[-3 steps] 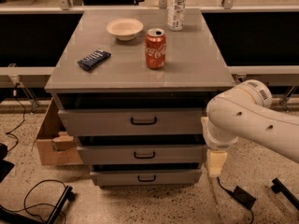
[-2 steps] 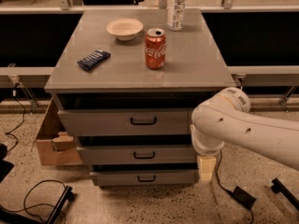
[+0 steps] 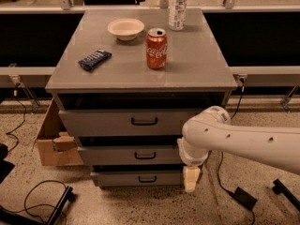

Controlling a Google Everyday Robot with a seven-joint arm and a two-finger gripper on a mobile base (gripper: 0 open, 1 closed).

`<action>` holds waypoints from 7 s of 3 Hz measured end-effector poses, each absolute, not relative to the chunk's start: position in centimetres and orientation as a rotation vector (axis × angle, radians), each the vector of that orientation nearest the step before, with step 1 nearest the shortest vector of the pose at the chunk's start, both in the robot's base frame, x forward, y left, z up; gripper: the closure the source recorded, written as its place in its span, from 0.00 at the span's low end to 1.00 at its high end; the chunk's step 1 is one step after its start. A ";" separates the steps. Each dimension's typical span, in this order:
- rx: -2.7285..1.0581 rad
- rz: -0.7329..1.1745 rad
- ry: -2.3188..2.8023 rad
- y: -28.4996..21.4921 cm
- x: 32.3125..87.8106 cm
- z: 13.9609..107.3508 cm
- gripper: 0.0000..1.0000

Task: Open middle drawer

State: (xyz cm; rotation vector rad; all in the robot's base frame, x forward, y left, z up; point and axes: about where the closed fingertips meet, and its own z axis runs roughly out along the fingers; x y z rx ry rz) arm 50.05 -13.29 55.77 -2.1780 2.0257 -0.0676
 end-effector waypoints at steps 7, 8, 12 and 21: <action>-2.239 0.017 2.120 -12.9 56.5 44.1 0.72; -2.239 0.017 2.120 -12.9 56.5 44.1 0.95; -2.242 0.023 2.079 -9.9 52.2 44.6 0.19; -2.072 -0.039 2.225 -12.3 52.0 45.7 0.00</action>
Offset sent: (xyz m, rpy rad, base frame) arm 0.0725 0.0122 -0.1096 -0.0753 0.0540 0.0437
